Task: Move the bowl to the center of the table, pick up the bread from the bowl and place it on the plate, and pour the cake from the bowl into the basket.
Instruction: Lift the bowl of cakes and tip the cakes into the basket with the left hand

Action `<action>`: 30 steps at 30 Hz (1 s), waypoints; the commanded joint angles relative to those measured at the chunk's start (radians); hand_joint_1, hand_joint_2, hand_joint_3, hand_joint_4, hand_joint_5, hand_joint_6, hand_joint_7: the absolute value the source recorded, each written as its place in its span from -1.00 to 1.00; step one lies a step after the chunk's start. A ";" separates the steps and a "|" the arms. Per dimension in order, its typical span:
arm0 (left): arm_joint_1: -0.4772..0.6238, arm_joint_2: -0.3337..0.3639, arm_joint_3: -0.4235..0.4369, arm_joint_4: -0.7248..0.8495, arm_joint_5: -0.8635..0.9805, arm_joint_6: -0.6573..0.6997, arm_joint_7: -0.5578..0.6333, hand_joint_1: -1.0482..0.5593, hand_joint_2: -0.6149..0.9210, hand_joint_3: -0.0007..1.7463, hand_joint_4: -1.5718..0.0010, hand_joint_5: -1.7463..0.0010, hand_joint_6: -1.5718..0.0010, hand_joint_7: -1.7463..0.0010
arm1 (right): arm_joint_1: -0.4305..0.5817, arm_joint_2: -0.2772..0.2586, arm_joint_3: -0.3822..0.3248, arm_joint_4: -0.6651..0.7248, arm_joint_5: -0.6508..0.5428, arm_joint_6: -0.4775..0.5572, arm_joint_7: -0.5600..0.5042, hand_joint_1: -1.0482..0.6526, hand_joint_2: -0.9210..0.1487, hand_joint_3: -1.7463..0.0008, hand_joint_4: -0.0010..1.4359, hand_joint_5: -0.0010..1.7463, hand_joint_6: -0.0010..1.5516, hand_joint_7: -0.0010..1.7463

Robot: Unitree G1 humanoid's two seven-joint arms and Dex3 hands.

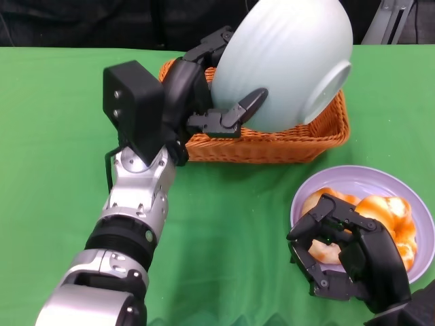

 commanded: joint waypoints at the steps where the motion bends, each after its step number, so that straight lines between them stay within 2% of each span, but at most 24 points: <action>1: -0.038 -0.005 0.024 -0.059 -0.046 0.065 -0.015 0.14 0.35 0.53 -0.02 -1.00 0.04 -0.75 | -0.006 -0.011 -0.003 0.001 0.017 -0.002 0.013 0.04 -0.29 -0.05 -0.09 0.83 -0.17 0.51; 10: -0.029 -0.009 0.031 -0.106 -0.056 0.129 -0.014 0.14 0.35 0.50 -0.02 -1.00 0.03 -0.73 | -0.007 -0.011 -0.005 -0.002 0.027 0.007 0.024 0.03 -0.29 -0.05 -0.08 0.82 -0.17 0.50; 13: -0.059 -0.017 0.085 -0.124 -0.155 0.297 -0.028 0.15 0.40 0.47 -0.03 -1.00 0.00 -0.76 | -0.011 -0.012 -0.005 -0.001 0.022 0.015 0.021 0.05 -0.27 -0.06 -0.07 0.81 -0.16 0.49; 16: -0.062 -0.017 0.105 -0.152 -0.196 0.389 -0.025 0.18 0.43 0.45 -0.02 -1.00 -0.01 -0.76 | -0.009 -0.011 0.001 0.005 0.018 0.013 0.025 0.06 -0.26 -0.08 -0.06 0.80 -0.15 0.49; 23: -0.064 -0.018 0.122 -0.180 -0.212 0.457 -0.010 0.20 0.46 0.44 -0.01 -1.00 0.01 -0.76 | -0.010 -0.014 0.002 0.012 0.020 0.007 0.039 0.05 -0.24 -0.10 -0.08 0.79 -0.15 0.48; 30: -0.092 -0.015 0.179 -0.172 -0.289 0.573 -0.019 0.18 0.49 0.41 0.02 -1.00 0.05 -0.82 | -0.005 -0.017 0.000 -0.005 0.021 0.027 0.047 0.02 -0.26 -0.07 -0.08 0.80 -0.15 0.46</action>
